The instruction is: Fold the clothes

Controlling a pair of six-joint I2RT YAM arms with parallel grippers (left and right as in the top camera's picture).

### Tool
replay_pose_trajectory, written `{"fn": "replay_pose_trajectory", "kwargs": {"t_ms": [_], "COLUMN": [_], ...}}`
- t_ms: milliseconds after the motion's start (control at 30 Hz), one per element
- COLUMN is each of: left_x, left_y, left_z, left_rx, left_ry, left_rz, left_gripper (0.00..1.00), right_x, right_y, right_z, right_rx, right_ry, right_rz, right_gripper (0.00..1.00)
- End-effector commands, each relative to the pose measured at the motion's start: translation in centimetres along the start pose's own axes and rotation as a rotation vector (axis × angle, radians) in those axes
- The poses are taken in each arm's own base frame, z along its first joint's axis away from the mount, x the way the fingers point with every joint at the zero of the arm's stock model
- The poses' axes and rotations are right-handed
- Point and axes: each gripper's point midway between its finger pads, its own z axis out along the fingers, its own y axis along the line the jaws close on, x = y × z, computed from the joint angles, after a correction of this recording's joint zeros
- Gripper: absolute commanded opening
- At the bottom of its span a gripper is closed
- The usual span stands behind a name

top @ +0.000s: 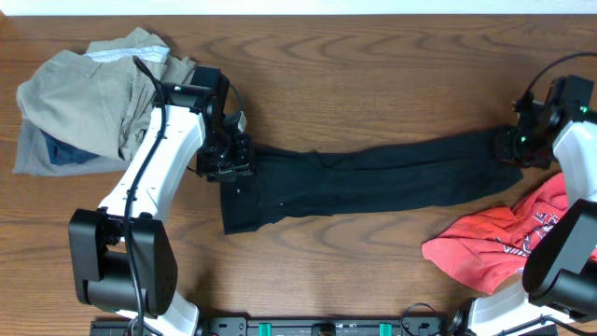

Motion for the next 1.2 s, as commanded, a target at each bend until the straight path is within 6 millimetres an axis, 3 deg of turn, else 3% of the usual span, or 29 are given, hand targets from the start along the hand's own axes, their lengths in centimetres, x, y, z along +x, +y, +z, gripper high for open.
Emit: {"fn": "replay_pose_trajectory", "kwargs": {"t_ms": [0,100,233,367,467,633,867,933,1067,1167], "left_x": [-0.2,-0.2,-0.2,-0.2,-0.2,-0.2,-0.2,-0.2,-0.2,-0.2], "left_y": [-0.2,-0.2,-0.3,-0.2,-0.2,-0.2,-0.2,-0.2,-0.2,-0.2], "left_z": [-0.6,-0.6,-0.6,-0.6,-0.6,-0.6,-0.6,-0.6,-0.6,-0.6], "left_rx": [0.009,0.009,0.010,0.009,0.010,0.009,0.009,0.010,0.009,0.009], "left_ry": [-0.014,-0.015,-0.017,-0.017,-0.017,-0.017,-0.017,-0.017,-0.017,-0.017], "left_rz": [0.007,0.008,0.008,0.008,0.008,0.008,0.008,0.008,0.008,0.008], "left_gripper": [0.47,0.48,0.48,0.48,0.48,0.48,0.48,0.48,0.48,0.48], "right_x": [-0.5,0.0,1.3,3.0,4.8,6.6,9.0,9.2,9.4,10.0], "right_y": [2.1,5.0,10.5,15.5,18.1,20.5,21.8,22.5,25.1,26.8], "right_z": [-0.6,-0.3,0.0,0.3,0.7,1.8,3.0,3.1,2.8,2.5], "right_rx": [0.007,-0.016,-0.051,-0.081,-0.081,-0.062,-0.070,-0.087,-0.189,-0.280], "right_ry": [0.003,0.024,0.048,0.065,0.084,0.075,0.102,0.097,0.080,0.092], "right_rz": [-0.053,-0.119,-0.246,-0.368,-0.418,-0.428,-0.453,-0.463,-0.482,-0.490], "right_gripper": [0.01,0.01,0.01,0.01,0.01,0.02,0.04,0.13,0.19,0.44]}}
